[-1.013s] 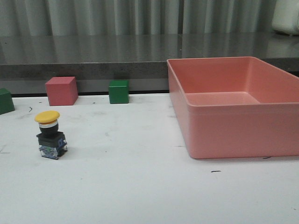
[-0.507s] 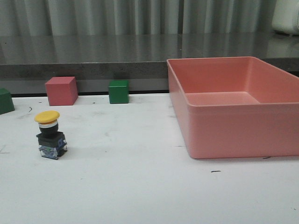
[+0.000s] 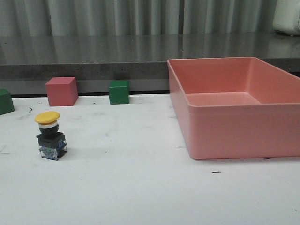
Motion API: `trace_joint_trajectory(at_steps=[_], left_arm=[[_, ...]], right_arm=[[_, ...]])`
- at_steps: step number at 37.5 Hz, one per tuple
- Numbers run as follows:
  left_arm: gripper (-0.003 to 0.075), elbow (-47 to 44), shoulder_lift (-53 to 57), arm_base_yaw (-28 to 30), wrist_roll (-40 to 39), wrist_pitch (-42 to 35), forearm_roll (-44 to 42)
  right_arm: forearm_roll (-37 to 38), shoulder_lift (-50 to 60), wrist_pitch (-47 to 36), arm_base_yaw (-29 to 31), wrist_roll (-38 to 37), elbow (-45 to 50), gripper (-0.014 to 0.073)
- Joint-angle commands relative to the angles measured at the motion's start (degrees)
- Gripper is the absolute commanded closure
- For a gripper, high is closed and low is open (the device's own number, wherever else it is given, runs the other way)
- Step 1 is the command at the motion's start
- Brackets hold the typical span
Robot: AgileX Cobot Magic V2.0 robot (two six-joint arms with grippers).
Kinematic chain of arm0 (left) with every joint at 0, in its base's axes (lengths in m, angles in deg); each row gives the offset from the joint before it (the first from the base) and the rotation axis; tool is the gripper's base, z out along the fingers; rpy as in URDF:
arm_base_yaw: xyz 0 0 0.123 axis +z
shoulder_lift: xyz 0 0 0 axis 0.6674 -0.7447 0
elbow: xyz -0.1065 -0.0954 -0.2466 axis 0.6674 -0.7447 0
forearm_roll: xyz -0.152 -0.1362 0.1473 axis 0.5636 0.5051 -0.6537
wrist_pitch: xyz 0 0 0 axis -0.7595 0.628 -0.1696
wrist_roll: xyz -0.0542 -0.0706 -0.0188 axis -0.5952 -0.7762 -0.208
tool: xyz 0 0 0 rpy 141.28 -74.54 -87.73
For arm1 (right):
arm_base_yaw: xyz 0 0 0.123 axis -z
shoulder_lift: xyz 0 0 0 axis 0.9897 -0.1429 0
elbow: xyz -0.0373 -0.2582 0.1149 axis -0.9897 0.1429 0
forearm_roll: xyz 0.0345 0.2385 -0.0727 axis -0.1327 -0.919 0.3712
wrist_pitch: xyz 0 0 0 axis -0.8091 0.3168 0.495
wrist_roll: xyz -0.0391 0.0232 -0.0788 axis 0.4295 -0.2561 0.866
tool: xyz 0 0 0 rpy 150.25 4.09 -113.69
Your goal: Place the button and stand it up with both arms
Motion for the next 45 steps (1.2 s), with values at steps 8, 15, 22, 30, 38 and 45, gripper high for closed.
trace_joint_trajectory(at_steps=[8, 15, 22, 30, 38, 45], left_arm=[[0.0741, -0.65, 1.32, 0.14, -0.16, -5.34, 0.0], [0.0741, -0.65, 1.32, 0.14, -0.16, -5.34, 0.0], [0.0741, -0.65, 1.32, 0.14, -0.16, -5.34, 0.0], [0.0741, -0.65, 1.32, 0.14, -0.16, -5.34, 0.0], [0.0741, -0.65, 1.32, 0.14, -0.16, -5.34, 0.0], [0.0741, -0.65, 1.32, 0.14, -0.16, -5.34, 0.0]], right_arm=[[0.73, -0.58, -4.12, 0.38, 0.74, -1.39, 0.0663], [0.73, -0.58, -4.18, 0.38, 0.74, -1.39, 0.0663], [0.99, -0.58, -7.69, 0.5, 1.15, 0.91, 0.0663], [-0.42, 4.51, -21.56, 1.58, 2.79, 12.27, 0.0663], [-3.8, 10.85, -19.74, 1.58, 3.93, 20.94, 0.0663], [-3.97, 14.67, -17.3, 1.58, 3.93, 23.49, 0.0663]])
